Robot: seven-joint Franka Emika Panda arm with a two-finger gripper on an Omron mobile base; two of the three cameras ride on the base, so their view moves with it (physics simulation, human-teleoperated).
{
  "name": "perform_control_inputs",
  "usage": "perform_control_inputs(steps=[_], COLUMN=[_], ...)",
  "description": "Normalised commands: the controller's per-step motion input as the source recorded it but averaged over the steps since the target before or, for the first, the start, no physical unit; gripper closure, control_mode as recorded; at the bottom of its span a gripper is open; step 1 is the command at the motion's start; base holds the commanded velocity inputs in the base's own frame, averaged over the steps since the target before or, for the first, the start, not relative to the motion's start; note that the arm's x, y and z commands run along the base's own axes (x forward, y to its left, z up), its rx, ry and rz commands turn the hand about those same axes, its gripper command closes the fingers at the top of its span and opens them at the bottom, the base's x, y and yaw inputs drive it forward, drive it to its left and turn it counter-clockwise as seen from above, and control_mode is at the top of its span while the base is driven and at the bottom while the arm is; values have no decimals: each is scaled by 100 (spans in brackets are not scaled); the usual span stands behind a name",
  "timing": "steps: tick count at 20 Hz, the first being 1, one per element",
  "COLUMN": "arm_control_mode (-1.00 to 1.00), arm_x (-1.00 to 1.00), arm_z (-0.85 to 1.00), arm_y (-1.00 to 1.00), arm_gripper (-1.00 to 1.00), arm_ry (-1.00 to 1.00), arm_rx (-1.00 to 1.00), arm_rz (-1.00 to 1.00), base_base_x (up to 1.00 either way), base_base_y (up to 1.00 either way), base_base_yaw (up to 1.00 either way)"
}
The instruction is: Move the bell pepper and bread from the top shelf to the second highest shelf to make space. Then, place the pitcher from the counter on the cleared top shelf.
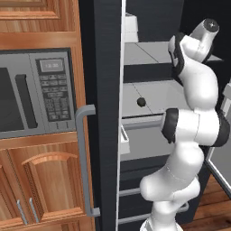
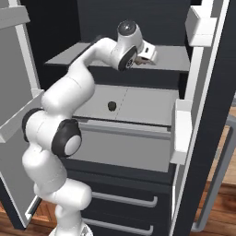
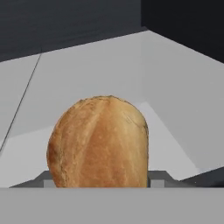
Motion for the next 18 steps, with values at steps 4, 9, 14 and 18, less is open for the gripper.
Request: perform_control_inputs(steps=[4,9,14,18], arm_control_mode=[-100,-100,-100,-100], arm_x=[-100,-100,-100,-38], arm_z=[-35,-77,-100,-92], arm_y=[6,17,12,7], arm_gripper=[100,100,100,100], arm_ry=[0,1,3,1], arm_rx=[-10,-13,-9,-1], arm_rz=[0,1,3,8], base_base_x=[0,0,0,0], base_base_y=[0,0,0,0], base_base_yaw=[0,0,0,0])
